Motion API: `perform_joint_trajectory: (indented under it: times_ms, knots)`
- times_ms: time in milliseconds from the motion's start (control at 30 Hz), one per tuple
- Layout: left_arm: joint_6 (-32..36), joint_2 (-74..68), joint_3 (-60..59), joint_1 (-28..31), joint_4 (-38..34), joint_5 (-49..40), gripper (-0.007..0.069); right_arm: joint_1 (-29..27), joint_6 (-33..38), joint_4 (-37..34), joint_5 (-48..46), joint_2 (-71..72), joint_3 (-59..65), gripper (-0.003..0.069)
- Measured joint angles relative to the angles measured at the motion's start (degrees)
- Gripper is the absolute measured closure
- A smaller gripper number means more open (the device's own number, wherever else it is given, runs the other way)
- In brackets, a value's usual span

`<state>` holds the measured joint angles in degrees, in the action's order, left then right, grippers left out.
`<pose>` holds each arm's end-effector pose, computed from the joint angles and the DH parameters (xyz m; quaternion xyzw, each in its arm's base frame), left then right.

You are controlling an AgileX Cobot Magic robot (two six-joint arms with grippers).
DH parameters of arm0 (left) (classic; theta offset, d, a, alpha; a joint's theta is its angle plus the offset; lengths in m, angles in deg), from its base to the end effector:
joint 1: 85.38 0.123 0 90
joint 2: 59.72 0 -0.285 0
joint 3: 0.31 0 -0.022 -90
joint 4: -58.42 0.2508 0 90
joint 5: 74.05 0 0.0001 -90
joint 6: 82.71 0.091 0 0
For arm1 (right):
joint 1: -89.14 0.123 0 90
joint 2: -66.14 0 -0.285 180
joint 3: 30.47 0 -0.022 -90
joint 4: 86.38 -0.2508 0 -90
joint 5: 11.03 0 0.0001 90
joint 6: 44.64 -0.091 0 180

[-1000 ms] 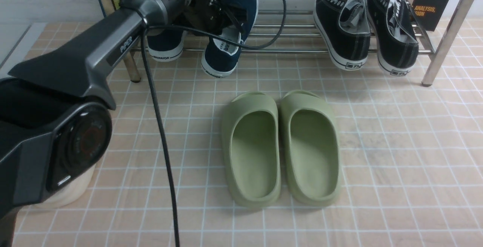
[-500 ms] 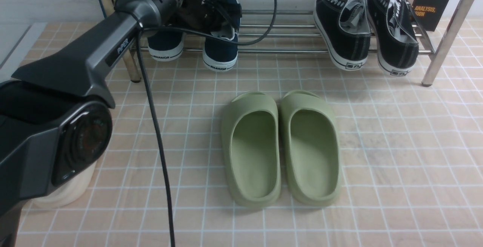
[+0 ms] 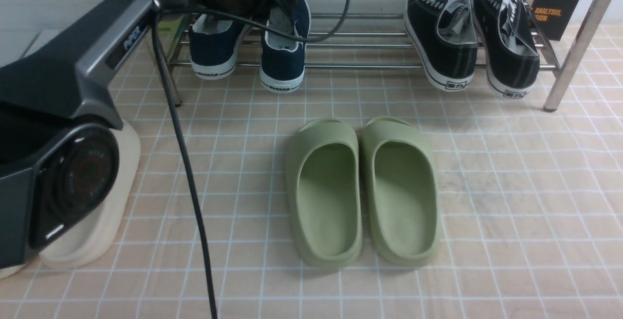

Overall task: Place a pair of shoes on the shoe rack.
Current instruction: Use the left arm to put a shoe into the shoe rack

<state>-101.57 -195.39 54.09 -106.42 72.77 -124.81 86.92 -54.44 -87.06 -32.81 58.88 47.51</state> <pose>0.4875 -0.1688 0.3231 0.0501 0.9057 -0.0243 0.4202 0.0524 -0.0016 0.1750 0.0873 0.7992 0.0443 0.5930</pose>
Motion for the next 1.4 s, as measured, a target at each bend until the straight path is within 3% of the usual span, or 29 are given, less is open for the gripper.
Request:
perform_joint_trajectory:
  times_ms: [167,300,467,533,767,1000,1400]
  knots:
    - [7.0,3.3,0.4,0.0,-1.2,-10.5,0.0498,0.0,0.0,0.0,0.0,0.0,0.0,0.0420]
    - [14.2,2.5,-0.7,0.1,-8.6,-19.3,0.0595,0.0,0.0,0.0,0.0,0.0,0.0,0.0420]
    - [18.9,-0.6,-2.7,0.0,-19.5,-19.4,0.0618,0.0,0.0,0.0,0.0,0.0,0.0,0.0420]
    - [19.3,-2.6,-2.9,-0.1,-23.1,-14.6,0.0620,0.0,0.0,0.0,0.0,0.0,0.0,0.0420]
    - [16.2,-4.1,-2.9,-0.4,-19.3,-6.0,0.0615,0.0,0.0,0.0,0.0,0.0,0.0,0.0420]
    - [9.2,-4.1,-3.1,-0.6,-9.9,-1.2,0.0608,0.0,0.0,0.0,0.0,0.0,0.0,0.0420]
    - [8.2,-3.6,-3.1,-0.6,-10.3,-2.8,0.0605,0.0,0.0,0.0,0.0,0.0,0.0,0.0420]
